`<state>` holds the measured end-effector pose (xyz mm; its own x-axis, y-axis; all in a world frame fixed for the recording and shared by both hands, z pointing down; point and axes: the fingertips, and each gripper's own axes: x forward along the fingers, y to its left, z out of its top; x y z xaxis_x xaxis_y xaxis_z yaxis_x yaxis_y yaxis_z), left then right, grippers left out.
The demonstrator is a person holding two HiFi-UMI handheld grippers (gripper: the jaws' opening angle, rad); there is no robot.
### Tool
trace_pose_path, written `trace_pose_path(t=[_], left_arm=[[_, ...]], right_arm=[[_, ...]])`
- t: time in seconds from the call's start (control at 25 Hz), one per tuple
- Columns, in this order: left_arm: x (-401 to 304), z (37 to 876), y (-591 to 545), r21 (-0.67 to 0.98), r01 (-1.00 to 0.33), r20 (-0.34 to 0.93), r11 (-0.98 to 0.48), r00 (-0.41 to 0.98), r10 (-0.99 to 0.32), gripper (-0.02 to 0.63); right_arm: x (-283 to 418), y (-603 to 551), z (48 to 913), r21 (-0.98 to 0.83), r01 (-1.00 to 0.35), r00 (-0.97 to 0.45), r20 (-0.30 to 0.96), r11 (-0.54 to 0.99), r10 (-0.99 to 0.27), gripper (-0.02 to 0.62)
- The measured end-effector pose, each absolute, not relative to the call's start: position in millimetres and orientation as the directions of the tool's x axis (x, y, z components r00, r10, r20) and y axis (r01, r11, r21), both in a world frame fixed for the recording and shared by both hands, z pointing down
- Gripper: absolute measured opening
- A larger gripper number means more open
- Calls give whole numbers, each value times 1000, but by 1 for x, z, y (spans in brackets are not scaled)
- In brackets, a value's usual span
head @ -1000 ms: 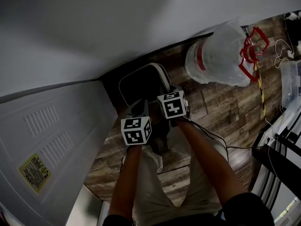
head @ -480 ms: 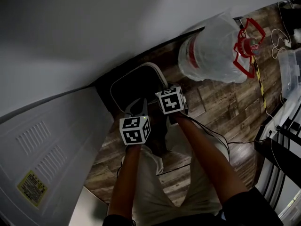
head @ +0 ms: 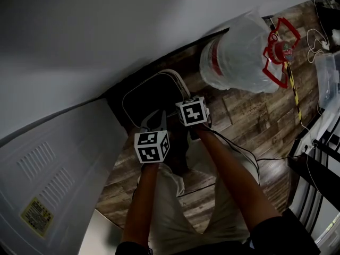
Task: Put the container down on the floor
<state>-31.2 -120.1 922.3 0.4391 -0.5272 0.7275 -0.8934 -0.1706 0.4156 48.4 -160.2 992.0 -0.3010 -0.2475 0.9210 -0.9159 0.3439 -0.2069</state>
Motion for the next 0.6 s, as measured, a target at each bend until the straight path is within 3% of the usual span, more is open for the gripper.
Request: trace_pose_path(t=[0.6], left_arm=[[-24,932,-128,410,-896,734,-171,436,-522,18]], right_arm=[[61,-168,1014,-194,-913,-284,934,359,-218,198]])
